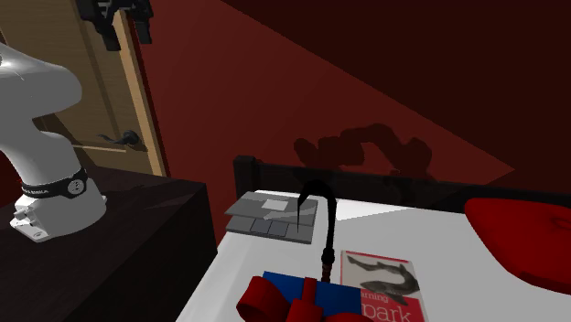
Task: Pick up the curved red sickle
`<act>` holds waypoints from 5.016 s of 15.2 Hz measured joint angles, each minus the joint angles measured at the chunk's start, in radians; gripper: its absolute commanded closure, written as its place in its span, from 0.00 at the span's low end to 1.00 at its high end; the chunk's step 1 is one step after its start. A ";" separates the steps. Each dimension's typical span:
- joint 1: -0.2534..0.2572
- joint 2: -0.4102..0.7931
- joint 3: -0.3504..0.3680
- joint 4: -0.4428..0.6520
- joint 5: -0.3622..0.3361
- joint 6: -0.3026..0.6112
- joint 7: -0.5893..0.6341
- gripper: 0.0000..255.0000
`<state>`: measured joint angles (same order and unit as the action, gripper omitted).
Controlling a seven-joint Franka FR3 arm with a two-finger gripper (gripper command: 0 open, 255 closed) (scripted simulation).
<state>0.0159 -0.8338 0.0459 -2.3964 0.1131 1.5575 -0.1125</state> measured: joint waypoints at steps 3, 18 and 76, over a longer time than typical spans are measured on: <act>0.005 0.016 -0.004 -0.022 0.000 0.043 -0.020 0.00; 0.070 0.360 -0.086 -0.240 0.027 0.666 -0.320 0.00; 0.074 1.829 0.084 0.720 0.423 1.281 -1.159 1.00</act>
<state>0.0903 0.9950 0.1294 -1.6769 0.5365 2.8380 -1.2719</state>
